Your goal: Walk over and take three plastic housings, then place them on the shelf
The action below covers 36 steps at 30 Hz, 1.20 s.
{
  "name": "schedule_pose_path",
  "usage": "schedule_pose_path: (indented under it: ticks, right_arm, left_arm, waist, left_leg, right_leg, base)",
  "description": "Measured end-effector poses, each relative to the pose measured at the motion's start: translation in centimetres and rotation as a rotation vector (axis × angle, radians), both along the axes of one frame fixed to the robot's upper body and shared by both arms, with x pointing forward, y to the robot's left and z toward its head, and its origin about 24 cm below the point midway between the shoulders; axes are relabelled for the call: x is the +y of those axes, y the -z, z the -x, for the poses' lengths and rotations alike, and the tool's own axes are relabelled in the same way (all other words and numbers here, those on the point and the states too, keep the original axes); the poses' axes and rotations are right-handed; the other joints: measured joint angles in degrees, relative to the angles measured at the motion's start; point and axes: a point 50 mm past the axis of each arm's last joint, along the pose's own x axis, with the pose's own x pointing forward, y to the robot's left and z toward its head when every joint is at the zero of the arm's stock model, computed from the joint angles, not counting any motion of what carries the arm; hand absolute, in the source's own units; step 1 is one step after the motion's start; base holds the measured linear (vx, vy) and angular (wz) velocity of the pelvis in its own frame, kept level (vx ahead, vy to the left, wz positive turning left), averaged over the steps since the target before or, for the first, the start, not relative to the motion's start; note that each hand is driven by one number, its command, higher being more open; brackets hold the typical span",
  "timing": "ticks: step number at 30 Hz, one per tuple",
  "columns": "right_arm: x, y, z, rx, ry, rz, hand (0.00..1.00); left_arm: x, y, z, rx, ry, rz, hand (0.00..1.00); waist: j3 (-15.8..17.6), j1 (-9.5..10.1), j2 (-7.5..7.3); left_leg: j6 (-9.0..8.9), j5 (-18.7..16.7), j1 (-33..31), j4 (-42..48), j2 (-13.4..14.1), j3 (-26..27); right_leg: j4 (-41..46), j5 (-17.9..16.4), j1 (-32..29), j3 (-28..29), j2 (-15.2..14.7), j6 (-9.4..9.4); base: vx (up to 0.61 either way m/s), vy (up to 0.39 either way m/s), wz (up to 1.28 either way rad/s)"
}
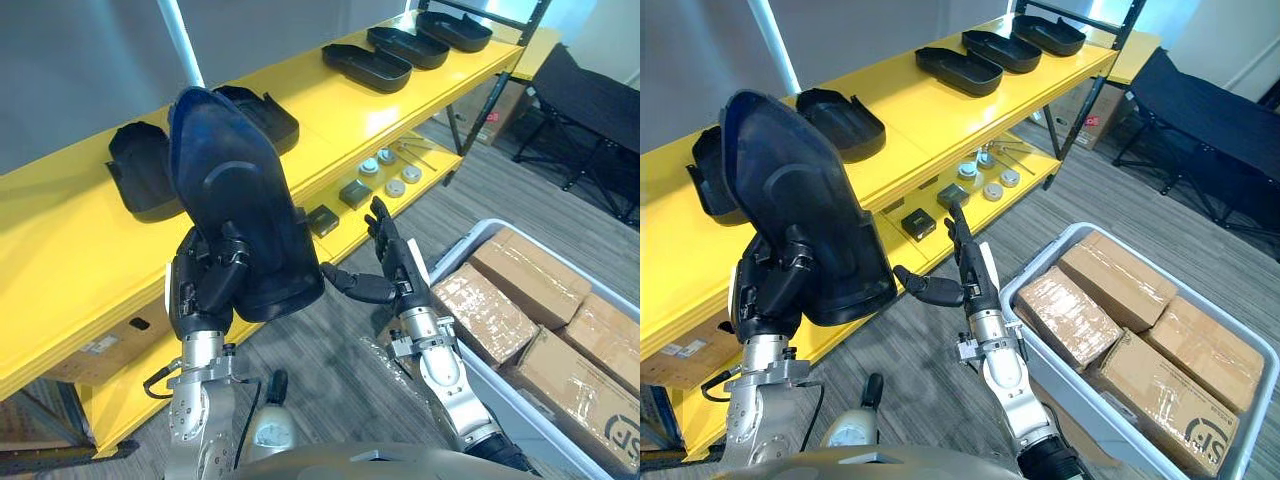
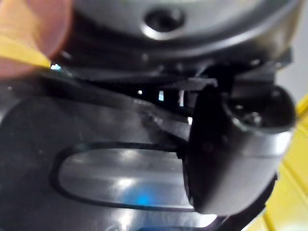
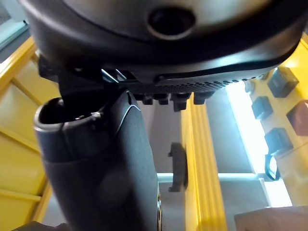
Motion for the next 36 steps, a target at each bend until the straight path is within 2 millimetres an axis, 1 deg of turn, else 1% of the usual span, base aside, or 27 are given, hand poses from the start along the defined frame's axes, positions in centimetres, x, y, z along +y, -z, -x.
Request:
schedule_pose_path:
  ticks: [2, 4, 5, 7, 10, 12, 13, 14, 15, 16, 17, 18, 19, 20, 22, 24, 26, 27, 28, 29, 30, 31, 32, 33, 34, 35, 36]
  right_arm:
    - [0.3, -0.1, -0.1, -0.006, -0.016, 0.001, 1.00]
    - [0.4, -0.4, -0.3, -0.018, -0.031, 0.006, 1.00]
    - [0.6, -0.6, -0.5, -0.028, -0.042, 0.006, 1.00]
    - [1.0, -1.0, -0.8, -0.045, -0.058, 0.007, 1.00]
    - [1.3, -1.7, -1.4, -0.081, -0.072, 0.003, 1.00]
    - [1.4, -2.1, -1.3, -0.107, -0.075, -0.010, 1.00]
    - [1.3, -2.1, -1.2, -0.119, -0.068, -0.020, 1.00]
    - [1.3, -2.3, -1.1, -0.138, -0.064, -0.034, 1.00]
    - [1.2, -2.4, -1.0, -0.149, -0.062, -0.038, 1.00]
    - [1.2, -2.7, -1.1, -0.170, -0.057, -0.047, 1.00]
    - [1.2, -2.9, -1.1, -0.187, -0.052, -0.061, 1.00]
    - [1.5, -3.4, -1.3, -0.209, -0.054, -0.075, 1.00]
    - [1.6, -4.0, -1.8, -0.235, -0.058, -0.077, 1.00]
    - [1.3, -5.5, -2.8, -0.299, -0.049, -0.079, 1.00]
    - [0.0, -7.3, -3.6, -0.378, -0.007, -0.104, 1.00]
    - [-2.8, -9.8, -4.0, -0.491, 0.090, -0.147, 1.00]
    - [-4.7, -10.2, -3.9, -0.533, 0.184, -0.165, 1.00]
    - [-5.4, -10.1, -3.7, -0.534, 0.239, -0.170, 1.00]
    - [-5.8, -10.3, -3.5, -0.541, 0.263, -0.177, 1.00]
    - [-6.4, -10.6, -3.2, -0.565, 0.317, -0.207, 1.00]
    - [-7.0, -10.8, -3.2, -0.579, 0.343, -0.201, 1.00]
    - [-8.3, -11.3, -2.7, -0.607, 0.395, -0.187, 1.00]
    - [-9.6, -12.1, -2.2, -0.647, 0.445, -0.176, 1.00]
    - [-10.1, -12.5, -1.9, -0.672, 0.466, -0.174, 1.00]
    - [-10.8, -13.4, -1.4, -0.725, 0.499, -0.181, 1.00]
    - [-10.8, -13.9, -1.1, -0.760, 0.506, -0.196, 1.00]
    - [-10.8, -14.1, -1.0, -0.771, 0.509, -0.203, 1.00]
  left_arm:
    - [0.2, 0.1, 0.1, 0.004, -0.007, -0.003, 0.00]
    - [0.2, 0.1, 0.1, 0.005, -0.016, -0.001, 0.00]
    - [0.3, 0.1, 0.2, 0.010, -0.027, 0.002, 0.00]
    - [0.5, 0.2, 0.4, 0.013, -0.045, 0.004, 0.00]
    - [0.7, 0.2, 0.6, 0.017, -0.061, 0.000, 0.00]
    - [1.0, 0.1, 0.6, 0.014, -0.072, -0.013, 0.00]
    - [1.3, 0.0, 0.6, 0.014, -0.079, -0.026, 0.00]
    - [1.6, -0.2, 0.5, 0.006, -0.095, -0.039, 0.00]
    - [1.8, -0.3, 0.4, 0.002, -0.108, -0.037, 0.00]
    - [2.3, -0.6, 0.3, -0.008, -0.144, -0.038, 0.00]
    - [2.9, -1.1, 0.1, -0.026, -0.171, -0.047, 0.00]
    - [3.4, -1.6, 0.0, -0.048, -0.200, -0.048, 0.00]
    - [4.1, -2.0, -0.1, -0.069, -0.233, -0.050, 0.00]
    - [4.7, -2.6, -0.2, -0.105, -0.276, -0.040, 0.00]
    - [4.4, -3.2, -0.8, -0.149, -0.271, -0.028, 0.00]
    - [3.4, -4.0, -2.0, -0.204, -0.215, -0.015, 0.00]
    - [2.7, -3.9, -2.7, -0.214, -0.184, -0.010, 0.00]
    - [2.4, -3.6, -3.1, -0.204, -0.173, -0.008, 0.00]
    - [2.3, -3.6, -3.3, -0.205, -0.162, -0.009, 0.00]
    - [2.4, -3.9, -3.7, -0.217, -0.134, -0.043, 0.00]
    - [2.1, -3.5, -3.9, -0.203, -0.117, -0.038, 0.00]
    - [1.4, -2.9, -4.0, -0.172, -0.081, -0.029, 0.00]
    - [0.9, -2.7, -4.1, -0.166, -0.049, -0.017, 0.00]
    - [0.8, -2.7, -4.2, -0.169, -0.034, -0.013, 0.00]
    - [0.5, -2.8, -4.3, -0.181, -0.005, -0.007, 0.00]
    - [0.4, -2.9, -4.3, -0.191, 0.012, -0.003, 0.00]
    - [0.3, -3.0, -4.3, -0.194, 0.018, -0.003, 0.00]
  waist:
    - [0.2, 0.17, 0.12]
    - [1.8, 0.77, 0.10]
    - [2.7, 1.33, 0.13]
    - [3.3, 1.43, 0.34]
    - [4.3, 1.72, 0.83]
    - [4.7, 2.38, 0.07]
    - [4.8, 2.65, -0.06]
    - [4.6, 2.48, 0.00]
    - [4.6, 2.36, 0.06]
    - [4.4, 2.24, -0.12]
    - [4.7, 1.74, 0.15]
    - [4.4, 1.42, -0.53]
    - [4.4, 1.36, -0.61]
    - [4.4, 1.39, -0.04]
    - [4.3, 1.26, 0.59]
    - [4.1, 0.39, 1.20]
    - [4.1, -2.45, 1.22]
    - [3.9, -3.79, 0.63]
    - [3.8, -4.83, -0.23]
    - [4.1, -5.01, -3.35]
    - [4.2, -5.22, -1.76]
    - [3.4, -6.91, -0.10]
    - [2.3, -7.55, 1.74]
    - [2.0, -7.79, 2.26]
    - [1.3, -7.73, 3.26]
    - [1.3, -6.94, 3.27]
    - [1.4, -6.69, 2.92]
  left_leg:
    - [0.19, -0.1, -0.1, 0.3, -0.4, 0.1]
    - [0.42, -2.0, -0.3, 3.4, -1.0, 0.7]
    - [0.40, -4.9, -2.0, 8.5, -1.2, 1.2]
    - [0.52, -8.0, -4.3, 14.6, -1.0, 1.2]
    - [0.48, -14.8, -8.1, 26.7, -0.7, 0.7]
    - [1.65, -18.6, -10.3, 33.7, -1.1, 0.6]
    - [4.36, -21.4, -10.8, 38.2, -2.3, 2.8]
    - [4.84, -24.3, -10.6, 39.3, -3.6, 3.2]
    - [5.21, -25.1, -10.8, 39.7, -4.4, 2.5]
    - [6.04, -25.2, -10.3, 38.5, -6.3, 0.7]
    - [6.59, -24.9, -10.1, 37.0, -7.5, -1.5]
    - [7.80, -24.2, -9.3, 34.8, -8.8, -4.2]
    - [8.80, -23.4, -7.8, 32.5, -9.8, -6.5]
    - [8.92, -21.8, -4.7, 28.6, -10.9, -9.0]
    - [9.20, -20.6, -3.1, 25.9, -12.3, -12.4]
    - [9.02, -19.2, -1.4, 22.3, -13.9, -18.3]
    - [8.22, -18.2, 1.3, 20.6, -15.6, -24.6]
    - [7.05, -18.8, 2.1, 21.8, -17.4, -27.7]
    - [6.57, -19.6, 1.9, 22.3, -18.2, -26.9]
    - [6.90, -22.4, 2.0, 21.7, -15.4, -15.6]
    - [5.68, -22.9, 1.4, 23.3, -11.6, -9.8]
    - [4.69, -24.3, -2.4, 28.0, -5.3, -0.2]
    - [4.58, -24.5, -3.6, 28.8, -0.5, 7.7]
    - [4.23, -24.2, -3.4, 28.2, 1.3, 11.3]
    - [2.55, -21.1, -2.2, 25.0, 3.8, 15.8]
    - [1.69, -18.4, -0.2, 21.4, 3.3, 17.0]
    - [1.56, -17.7, 0.7, 19.8, 2.8, 16.8]
  right_leg:
    - [1.8, -0.7, -0.8, 0.3, -0.9, 0.27]
    - [3.5, -1.3, -0.9, 1.3, -2.1, 0.06]
    - [4.5, -1.8, -1.0, 2.1, -2.7, 0.41]
    - [5.8, -2.2, -1.3, 2.7, -3.0, 0.45]
    - [10.0, -4.8, -1.5, 3.4, -4.1, 0.73]
    - [10.6, -5.3, -0.4, 3.0, -5.2, 0.84]
    - [9.0, -5.2, 2.2, 1.7, -5.9, 0.52]
    - [12.3, -5.2, 3.3, 1.6, -6.4, -3.29]
    - [16.4, -4.0, 1.6, 3.3, -7.5, -5.91]
    - [24.6, 0.2, -2.7, 8.1, -9.0, -8.63]
    - [29.9, -0.6, -5.3, 10.8, -8.3, -7.43]
    - [33.3, -4.3, -7.2, 11.8, -6.6, -6.67]
    - [33.5, -7.8, -8.2, 12.3, -4.2, -6.59]
    - [29.1, -10.8, -8.9, 12.4, 0.2, -7.72]
    - [25.2, -11.1, -11.9, 15.0, 3.9, -8.29]
    - [21.1, -10.3, -18.3, 21.8, 7.6, -7.23]
    - [17.5, -8.6, -21.3, 29.4, 8.6, -4.97]
    - [14.2, -6.8, -21.0, 31.5, 7.4, -5.04]
    - [11.6, -4.9, -19.8, 31.6, 5.7, -5.48]
    - [8.7, 3.7, -16.6, 28.7, 1.8, -2.17]
    - [8.5, 3.3, -15.2, 25.9, 2.4, -2.98]
    - [4.3, 3.1, -10.7, 19.0, 3.4, -3.50]
    - [0.9, 3.4, -7.1, 13.8, 4.8, -3.90]
    - [-0.1, 3.4, -5.8, 12.1, 5.4, -4.04]
    - [-0.6, 3.2, -4.4, 9.5, 6.2, -4.38]
    - [-0.3, 3.2, -4.0, 9.2, 5.9, -4.51]
    - [-0.1, 3.2, -3.8, 9.2, 5.8, -4.52]
  base:
    - [-0.03, 0.016, -0.02]
    - [-0.04, 0.030, -0.17]
    - [-0.04, 0.024, -0.20]
    - [-0.05, 0.039, -0.17]
    - [-0.05, 0.112, -0.08]
    - [0.02, 0.194, 0.09]
    - [0.15, 0.250, 0.41]
    - [0.18, 0.324, 0.56]
    - [0.17, 0.303, 0.80]
    - [0.10, 0.289, 0.92]
    - [0.14, 0.235, 1.14]
    - [0.20, 0.097, 1.10]
    - [0.28, 0.074, 1.18]
    - [0.26, 0.067, 1.14]
    - [0.22, 0.033, 1.17]
    - [0.27, -0.046, 1.58]
    - [0.36, -0.217, 1.99]
    - [0.35, -0.280, 1.96]
    - [0.31, -0.319, 2.00]
    - [0.18, -0.321, 1.49]
    - [0.21, -0.390, 1.97]
    - [0.25, -0.413, 1.97]
    - [0.22, -0.288, 2.01]
    - [0.23, -0.198, 1.54]
    - [0.22, -0.069, 0.91]
    - [0.25, -0.073, 0.66]
    - [0.23, -0.021, 0.35]
